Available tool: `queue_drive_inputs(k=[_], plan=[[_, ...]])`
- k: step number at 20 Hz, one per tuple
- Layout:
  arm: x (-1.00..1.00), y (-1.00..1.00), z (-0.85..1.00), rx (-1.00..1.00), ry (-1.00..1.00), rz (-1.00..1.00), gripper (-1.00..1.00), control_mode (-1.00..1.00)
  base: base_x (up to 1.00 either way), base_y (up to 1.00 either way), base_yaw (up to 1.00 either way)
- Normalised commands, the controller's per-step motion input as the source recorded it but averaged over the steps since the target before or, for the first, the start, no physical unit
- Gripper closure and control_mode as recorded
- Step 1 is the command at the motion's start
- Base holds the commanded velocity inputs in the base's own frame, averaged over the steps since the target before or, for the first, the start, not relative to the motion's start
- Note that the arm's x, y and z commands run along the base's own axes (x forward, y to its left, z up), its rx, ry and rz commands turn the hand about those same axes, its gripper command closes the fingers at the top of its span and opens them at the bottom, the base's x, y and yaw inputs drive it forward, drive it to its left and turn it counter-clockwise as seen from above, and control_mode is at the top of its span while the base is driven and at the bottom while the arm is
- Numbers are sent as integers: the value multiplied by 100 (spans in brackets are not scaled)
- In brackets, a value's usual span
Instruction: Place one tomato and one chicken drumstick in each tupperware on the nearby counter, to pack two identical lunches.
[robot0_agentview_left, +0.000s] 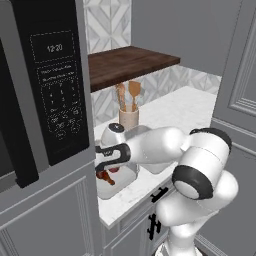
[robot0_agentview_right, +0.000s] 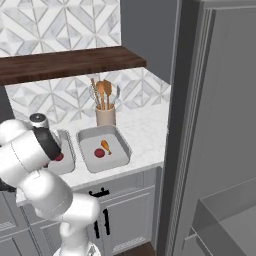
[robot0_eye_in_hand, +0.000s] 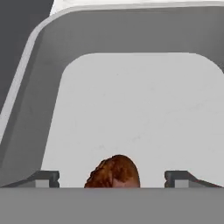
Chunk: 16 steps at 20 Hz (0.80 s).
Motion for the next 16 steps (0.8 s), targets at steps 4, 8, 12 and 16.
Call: queue_drive_inputs(k=[4,8,12,16], plan=[[-18,-32,89,0,-18,-7,-100,-100,0,0,0],[-43,-66,100,0,-21,-9,-100,-100,0,0,0],[-54,-93,81,1,-22,-11,-100,-100,0,0,0],[-60,-99,84,4,-20,-9,-100,-100,0,0,0]])
